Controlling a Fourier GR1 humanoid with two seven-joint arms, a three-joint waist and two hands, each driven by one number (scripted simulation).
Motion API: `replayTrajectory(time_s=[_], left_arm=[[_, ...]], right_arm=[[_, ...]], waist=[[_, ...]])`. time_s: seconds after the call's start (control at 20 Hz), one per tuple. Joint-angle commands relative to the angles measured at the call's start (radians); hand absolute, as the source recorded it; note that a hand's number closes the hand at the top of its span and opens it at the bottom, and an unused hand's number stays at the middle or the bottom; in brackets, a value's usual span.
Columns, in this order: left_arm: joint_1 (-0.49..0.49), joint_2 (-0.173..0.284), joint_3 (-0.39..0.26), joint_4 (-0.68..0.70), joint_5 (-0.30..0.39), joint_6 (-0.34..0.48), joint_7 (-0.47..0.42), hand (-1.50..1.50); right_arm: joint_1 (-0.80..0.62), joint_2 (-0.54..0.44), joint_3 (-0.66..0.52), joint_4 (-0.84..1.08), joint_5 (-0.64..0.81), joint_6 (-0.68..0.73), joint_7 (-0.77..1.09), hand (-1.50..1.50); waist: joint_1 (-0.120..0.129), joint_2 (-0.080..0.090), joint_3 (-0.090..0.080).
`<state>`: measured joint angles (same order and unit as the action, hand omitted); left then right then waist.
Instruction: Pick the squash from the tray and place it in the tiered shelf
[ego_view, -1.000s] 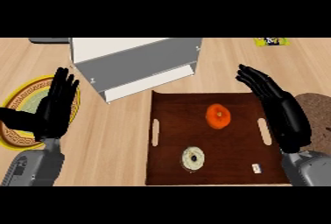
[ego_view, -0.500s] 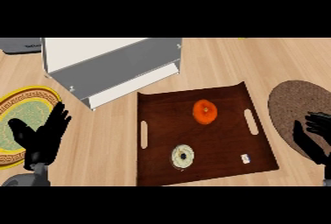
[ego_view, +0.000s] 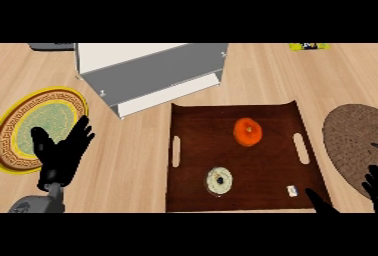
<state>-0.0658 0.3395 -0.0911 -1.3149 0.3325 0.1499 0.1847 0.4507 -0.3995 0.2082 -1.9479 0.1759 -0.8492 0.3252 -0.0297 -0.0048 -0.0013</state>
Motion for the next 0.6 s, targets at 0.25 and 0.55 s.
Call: replayTrajectory(time_s=[0.25, 0.55], left_arm=[[0.004, -0.02, -0.035, 0.024, -0.02, -0.029, 0.014, 0.0], [-0.028, -0.015, -0.031, 0.005, -0.02, -0.019, 0.059, 0.0]], right_arm=[[-0.045, -0.113, 0.102, -0.287, 0.302, 0.152, 0.566, -1.5], [-0.267, -0.064, 0.053, -0.237, 0.456, 0.309, 0.947, -1.5]], waist=[[0.05, 0.015, -0.007], [0.073, 0.017, -0.007]])
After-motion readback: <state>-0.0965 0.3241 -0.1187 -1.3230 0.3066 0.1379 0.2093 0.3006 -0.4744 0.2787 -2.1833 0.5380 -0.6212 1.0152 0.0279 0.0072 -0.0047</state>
